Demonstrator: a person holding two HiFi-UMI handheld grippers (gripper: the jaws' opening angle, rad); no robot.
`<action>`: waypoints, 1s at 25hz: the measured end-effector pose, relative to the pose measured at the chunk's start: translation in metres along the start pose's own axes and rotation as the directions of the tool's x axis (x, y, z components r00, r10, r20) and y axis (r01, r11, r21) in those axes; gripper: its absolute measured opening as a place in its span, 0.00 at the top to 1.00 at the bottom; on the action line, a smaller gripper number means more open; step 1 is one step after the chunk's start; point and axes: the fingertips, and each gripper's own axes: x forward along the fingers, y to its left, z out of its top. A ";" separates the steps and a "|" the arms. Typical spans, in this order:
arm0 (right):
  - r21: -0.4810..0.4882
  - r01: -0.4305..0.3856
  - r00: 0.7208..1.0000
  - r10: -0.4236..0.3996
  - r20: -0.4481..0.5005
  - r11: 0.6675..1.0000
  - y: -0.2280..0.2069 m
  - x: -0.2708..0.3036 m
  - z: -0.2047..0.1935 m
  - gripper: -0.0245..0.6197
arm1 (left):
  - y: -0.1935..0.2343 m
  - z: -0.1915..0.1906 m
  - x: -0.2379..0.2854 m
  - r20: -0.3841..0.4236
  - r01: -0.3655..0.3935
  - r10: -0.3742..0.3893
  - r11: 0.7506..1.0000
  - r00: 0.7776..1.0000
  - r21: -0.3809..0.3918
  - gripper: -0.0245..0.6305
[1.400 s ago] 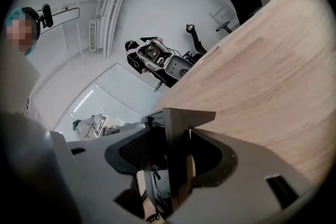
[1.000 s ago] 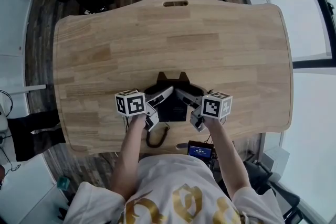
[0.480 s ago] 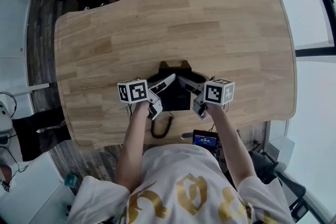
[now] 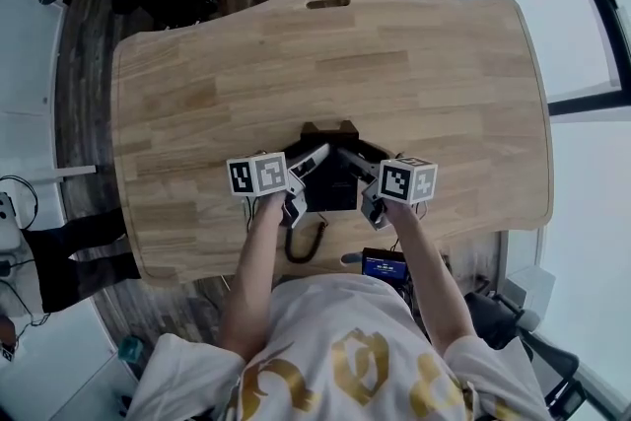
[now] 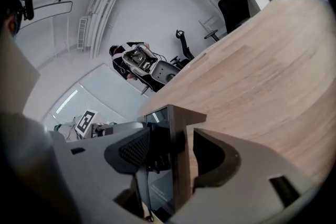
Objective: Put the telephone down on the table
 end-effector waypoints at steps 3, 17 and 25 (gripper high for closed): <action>-0.037 0.020 1.000 -0.020 0.004 0.999 0.002 -0.011 0.000 0.60 | 0.000 0.003 -0.010 0.042 -0.018 0.018 1.000 0.999 0.008 0.51; -0.055 0.057 0.990 -0.050 0.131 0.997 0.030 -0.053 0.005 0.61 | -0.036 0.017 -0.068 0.221 -0.110 0.060 0.969 0.973 0.221 0.76; -0.091 0.034 0.975 -0.012 0.224 0.995 0.060 -0.075 0.010 0.91 | -0.058 0.014 -0.091 0.280 -0.147 0.063 0.945 0.958 0.292 0.93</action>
